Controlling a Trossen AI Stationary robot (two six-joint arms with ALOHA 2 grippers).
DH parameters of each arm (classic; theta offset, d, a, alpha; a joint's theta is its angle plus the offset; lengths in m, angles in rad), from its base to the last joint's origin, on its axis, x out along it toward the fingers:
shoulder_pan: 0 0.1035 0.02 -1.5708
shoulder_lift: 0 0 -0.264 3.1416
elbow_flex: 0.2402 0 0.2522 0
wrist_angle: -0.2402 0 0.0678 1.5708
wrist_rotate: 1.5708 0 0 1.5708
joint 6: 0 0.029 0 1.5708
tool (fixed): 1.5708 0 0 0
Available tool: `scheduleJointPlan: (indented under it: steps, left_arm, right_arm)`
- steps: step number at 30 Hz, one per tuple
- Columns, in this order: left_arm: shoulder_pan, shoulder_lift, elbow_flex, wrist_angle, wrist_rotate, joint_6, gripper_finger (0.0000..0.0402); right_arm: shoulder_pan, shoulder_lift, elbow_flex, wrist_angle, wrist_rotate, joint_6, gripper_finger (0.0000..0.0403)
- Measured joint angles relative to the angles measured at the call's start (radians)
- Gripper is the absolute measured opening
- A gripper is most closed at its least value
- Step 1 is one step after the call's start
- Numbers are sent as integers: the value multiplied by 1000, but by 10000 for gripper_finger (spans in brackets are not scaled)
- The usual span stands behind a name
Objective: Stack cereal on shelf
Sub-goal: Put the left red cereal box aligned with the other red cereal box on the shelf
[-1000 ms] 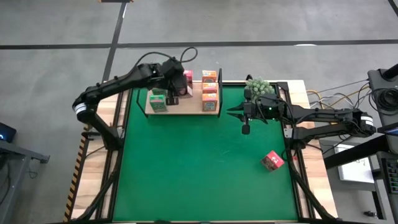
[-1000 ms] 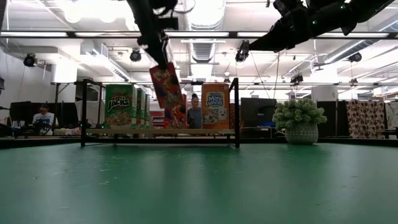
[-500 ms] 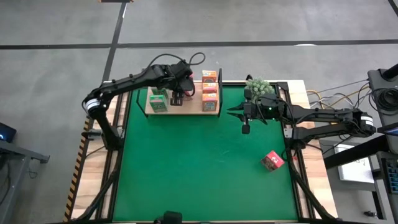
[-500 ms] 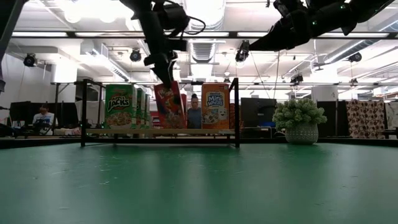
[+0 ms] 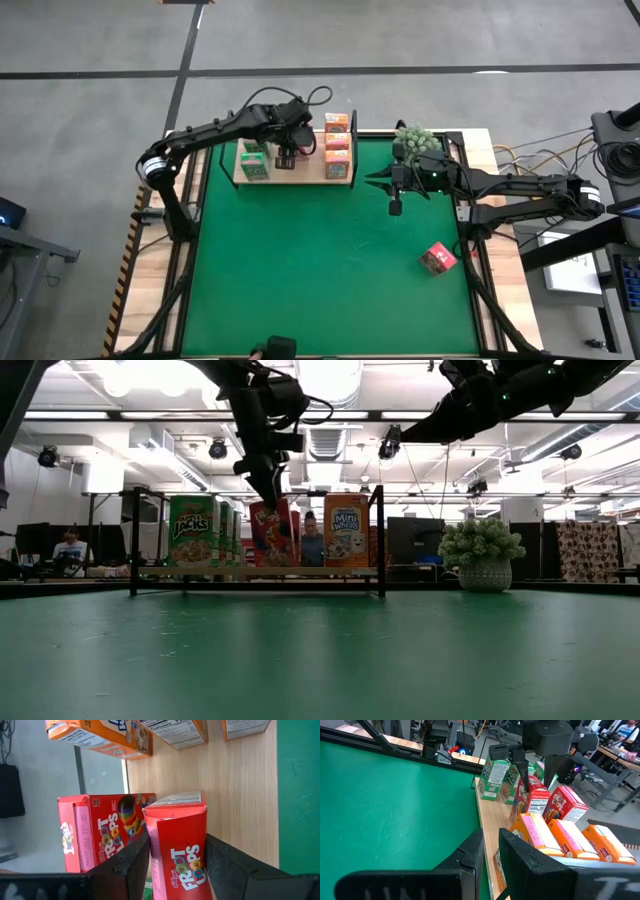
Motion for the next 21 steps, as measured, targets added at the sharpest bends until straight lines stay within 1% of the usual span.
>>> scheduleJointPlan:
  steps: [21]
  left_arm:
    - [1,0,0,8,0,8,162]
  right_arm:
    - [0,0,0,-6,0,-2,52]
